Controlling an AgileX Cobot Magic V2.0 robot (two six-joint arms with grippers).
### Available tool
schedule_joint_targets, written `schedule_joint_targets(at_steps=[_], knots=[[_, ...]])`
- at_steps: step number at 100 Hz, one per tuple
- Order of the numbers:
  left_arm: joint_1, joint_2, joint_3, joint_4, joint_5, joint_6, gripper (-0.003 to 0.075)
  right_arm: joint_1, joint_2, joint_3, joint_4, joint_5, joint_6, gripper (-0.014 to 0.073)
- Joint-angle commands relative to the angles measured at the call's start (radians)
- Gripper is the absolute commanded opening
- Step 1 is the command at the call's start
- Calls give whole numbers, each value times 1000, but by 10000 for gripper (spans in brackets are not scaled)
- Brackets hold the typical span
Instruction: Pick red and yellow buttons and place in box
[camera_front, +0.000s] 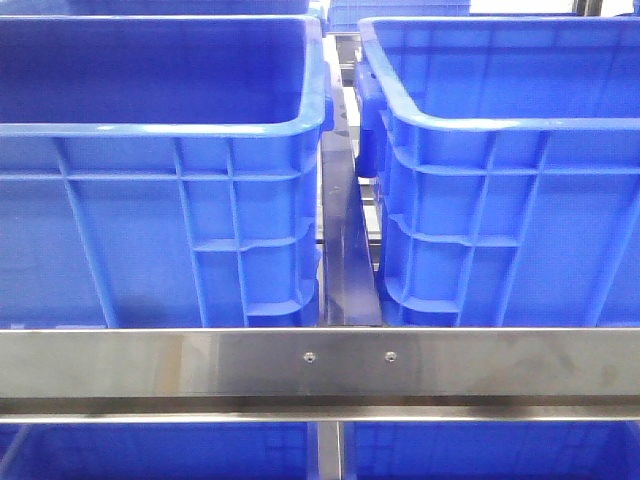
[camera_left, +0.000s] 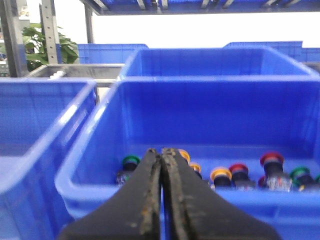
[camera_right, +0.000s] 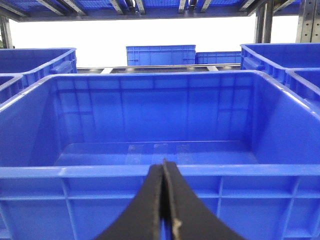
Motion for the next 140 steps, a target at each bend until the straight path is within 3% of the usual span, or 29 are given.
schedule_joint_targets(at_steps=[1, 26, 53, 103, 110, 117, 134, 140], knots=[[2, 81, -133, -11, 29, -9, -19, -4, -24, -20, -10, -85, 0, -68], [2, 377, -494, -11, 332, -5, -19, -4, -24, -20, -10, -85, 0, -68], [2, 687, -760, -22, 576, 37, -19, -4, -24, -20, -10, -85, 0, -68], [2, 947, -812, -24, 587, 37, -13, -4, -24, -20, -10, -85, 0, -68], [2, 953, -812, -26, 587, 39, 32, -4, -24, -20, -10, -85, 0, -68], [2, 955, -812, -32, 583, 39, 124, -4, -24, -20, -10, -85, 0, -68], [2, 955, -812, -49, 567, 39, 464, -4, -24, -20, -10, -85, 0, -68], [2, 958, -812, -62, 551, 39, 536, -4, -24, -20, -10, -85, 0, -68]])
